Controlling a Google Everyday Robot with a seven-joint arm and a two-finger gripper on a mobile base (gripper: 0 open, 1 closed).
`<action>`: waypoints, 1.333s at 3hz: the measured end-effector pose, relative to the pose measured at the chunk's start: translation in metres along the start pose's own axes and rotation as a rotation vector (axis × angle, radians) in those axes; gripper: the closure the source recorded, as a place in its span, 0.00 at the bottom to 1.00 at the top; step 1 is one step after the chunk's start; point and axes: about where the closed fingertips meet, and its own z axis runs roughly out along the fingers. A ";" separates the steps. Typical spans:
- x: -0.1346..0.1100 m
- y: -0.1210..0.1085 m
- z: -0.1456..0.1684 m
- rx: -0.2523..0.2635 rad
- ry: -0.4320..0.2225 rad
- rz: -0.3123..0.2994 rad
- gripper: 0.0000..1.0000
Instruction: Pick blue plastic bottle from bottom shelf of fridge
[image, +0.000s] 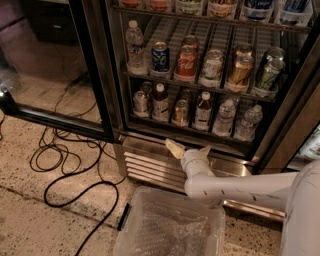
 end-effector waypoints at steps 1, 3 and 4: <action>-0.017 -0.009 0.016 0.048 -0.080 0.000 0.00; -0.043 -0.018 0.026 0.098 -0.191 -0.016 0.17; -0.053 -0.013 0.030 0.099 -0.225 -0.020 0.25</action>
Offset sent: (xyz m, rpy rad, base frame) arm 0.0399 -0.0327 0.0303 -0.0545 -0.1835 -0.1682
